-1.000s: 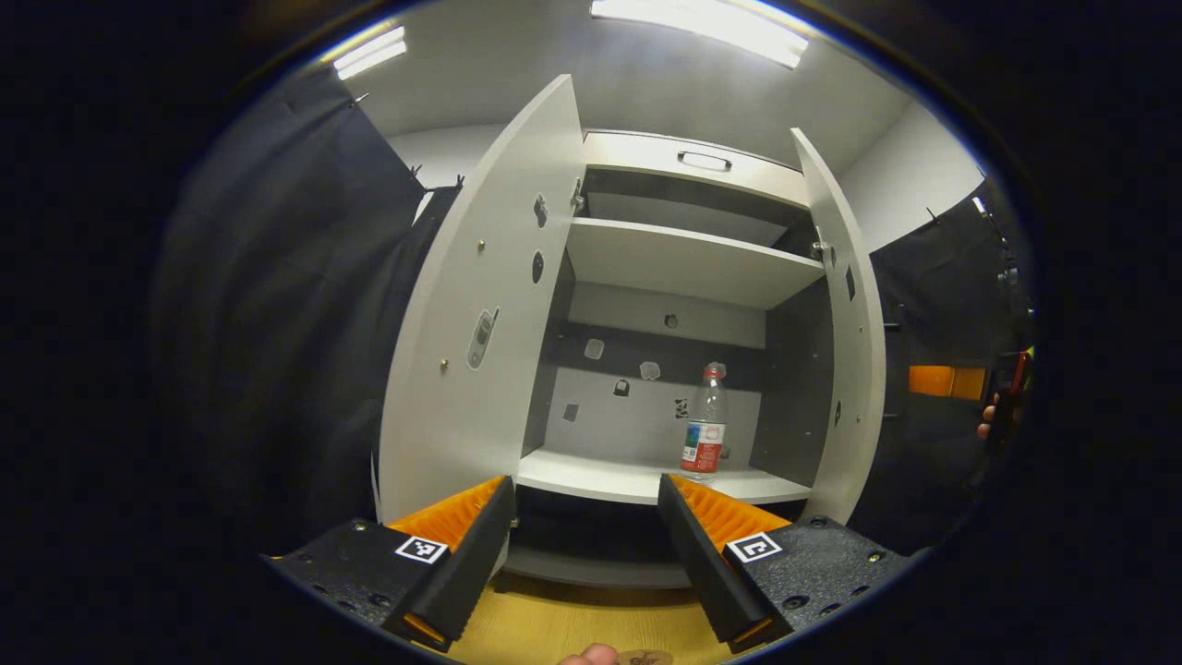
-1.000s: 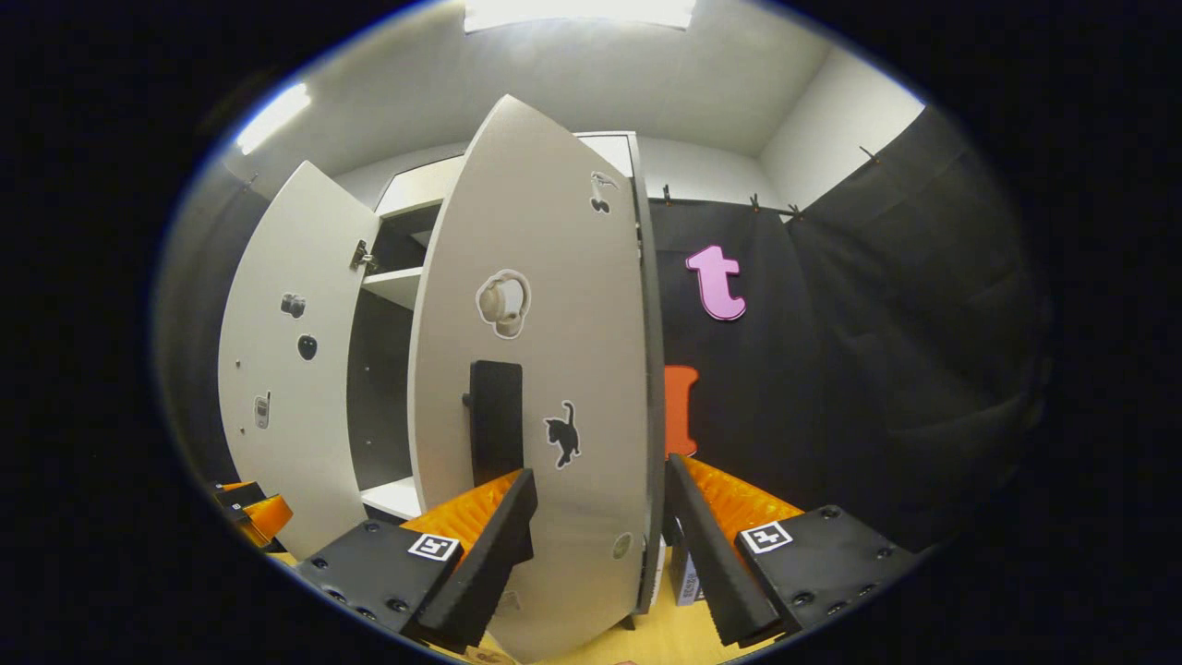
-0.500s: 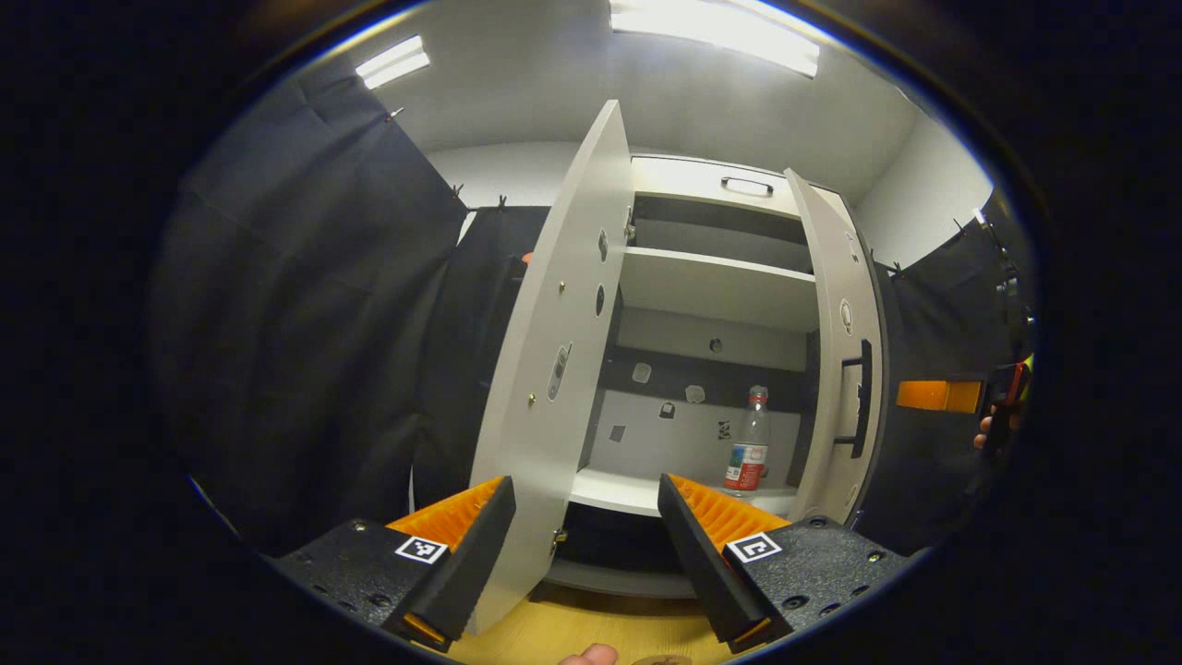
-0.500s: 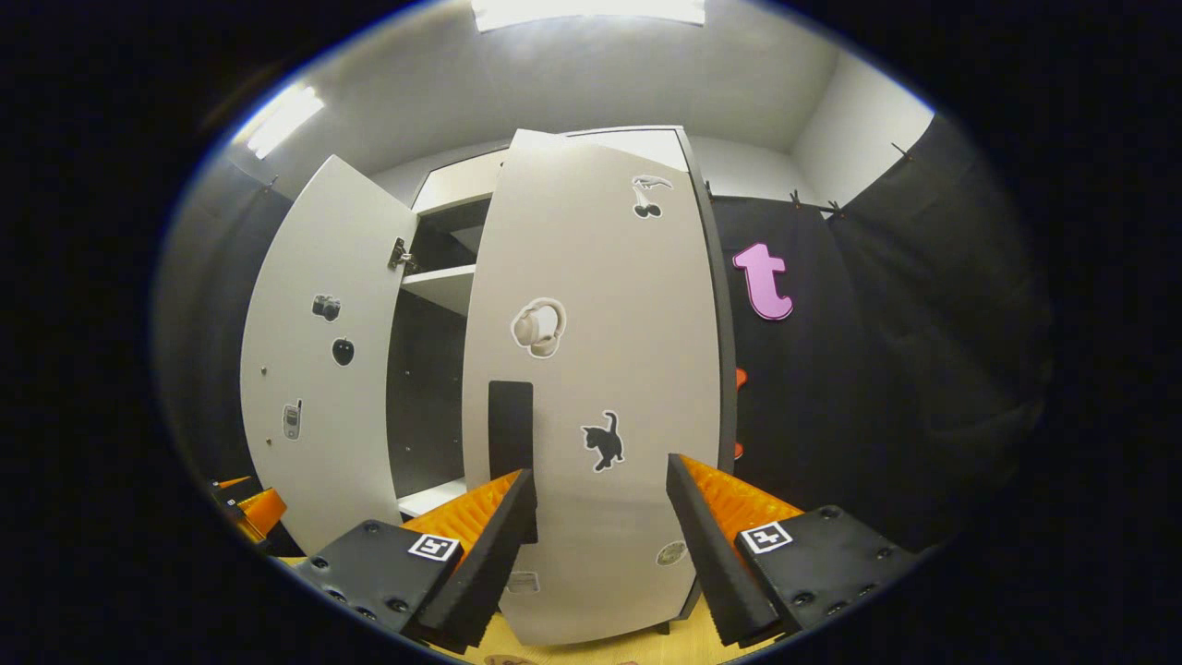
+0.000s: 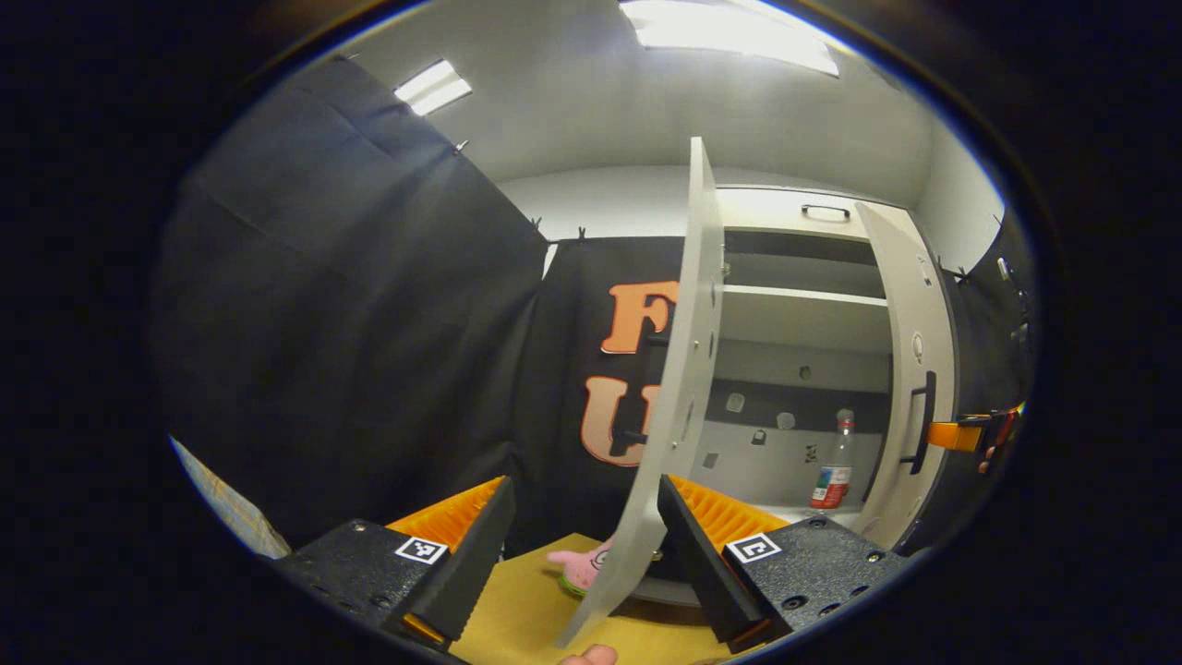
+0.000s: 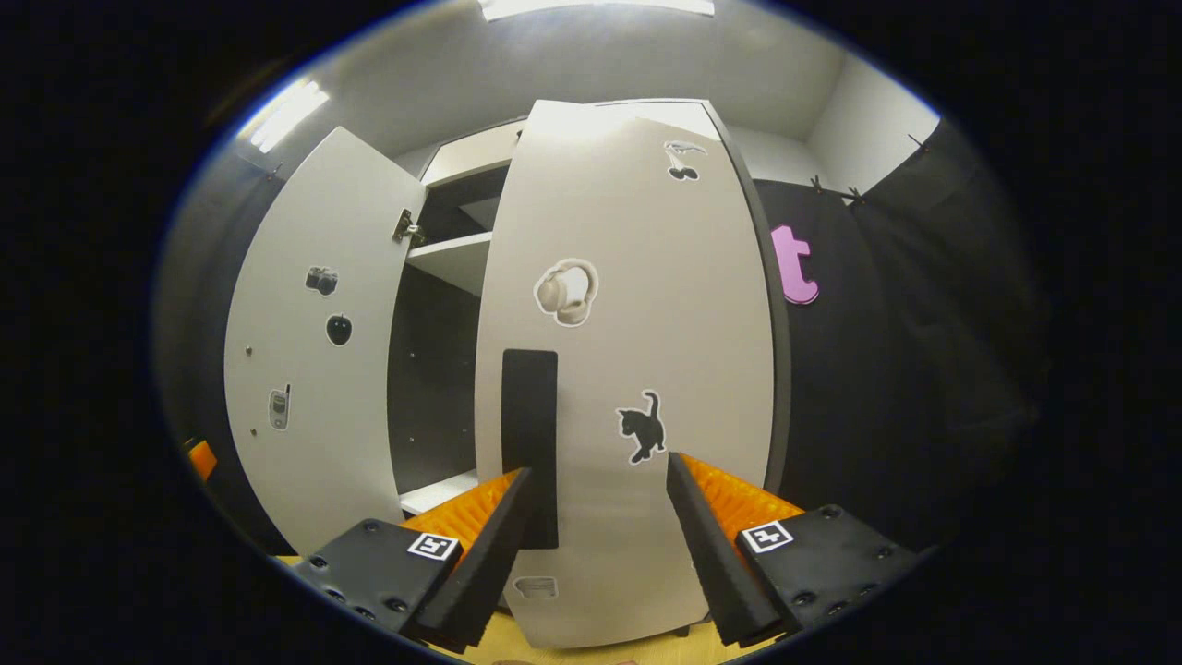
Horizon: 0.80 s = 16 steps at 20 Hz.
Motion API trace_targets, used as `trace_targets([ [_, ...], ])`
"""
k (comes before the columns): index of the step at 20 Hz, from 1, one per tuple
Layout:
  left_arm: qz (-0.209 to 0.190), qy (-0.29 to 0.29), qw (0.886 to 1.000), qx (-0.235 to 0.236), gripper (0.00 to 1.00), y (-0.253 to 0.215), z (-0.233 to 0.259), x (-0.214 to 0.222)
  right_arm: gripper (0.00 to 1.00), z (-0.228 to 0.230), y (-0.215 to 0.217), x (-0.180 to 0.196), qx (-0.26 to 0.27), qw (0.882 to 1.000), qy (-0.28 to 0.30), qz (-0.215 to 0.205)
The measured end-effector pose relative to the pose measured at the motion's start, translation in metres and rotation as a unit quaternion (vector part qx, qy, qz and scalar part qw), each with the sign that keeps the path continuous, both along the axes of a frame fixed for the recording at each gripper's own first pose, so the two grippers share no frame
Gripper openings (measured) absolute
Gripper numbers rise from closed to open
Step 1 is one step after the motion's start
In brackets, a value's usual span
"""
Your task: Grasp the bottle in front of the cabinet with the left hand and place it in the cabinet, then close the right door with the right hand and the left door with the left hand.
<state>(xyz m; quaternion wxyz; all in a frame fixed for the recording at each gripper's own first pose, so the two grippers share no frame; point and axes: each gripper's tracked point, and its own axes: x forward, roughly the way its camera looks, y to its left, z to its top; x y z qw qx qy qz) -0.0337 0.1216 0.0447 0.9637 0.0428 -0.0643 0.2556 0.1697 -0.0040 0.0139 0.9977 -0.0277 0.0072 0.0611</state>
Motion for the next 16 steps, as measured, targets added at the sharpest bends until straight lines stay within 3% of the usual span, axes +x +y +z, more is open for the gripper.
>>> trace_targets([
  [3,0.035,-0.005,0.999,0.008,0.97,0.033,0.009,-0.006,0.95,-0.004,0.003,0.006,0.014,1.000,0.004,0.000],
  [6,0.045,-0.007,0.999,0.018,0.94,0.056,0.018,0.003,0.95,-0.008,0.006,0.015,0.021,1.000,0.006,-0.003],
  [11,0.010,-0.016,0.999,0.033,0.94,0.070,0.026,0.046,0.95,-0.007,0.008,0.005,0.026,1.000,0.005,-0.002],
  [16,-0.030,-0.001,0.999,0.014,0.95,0.072,0.014,0.097,0.95,-0.007,-0.013,-0.034,0.012,1.000,0.001,-0.015],
])
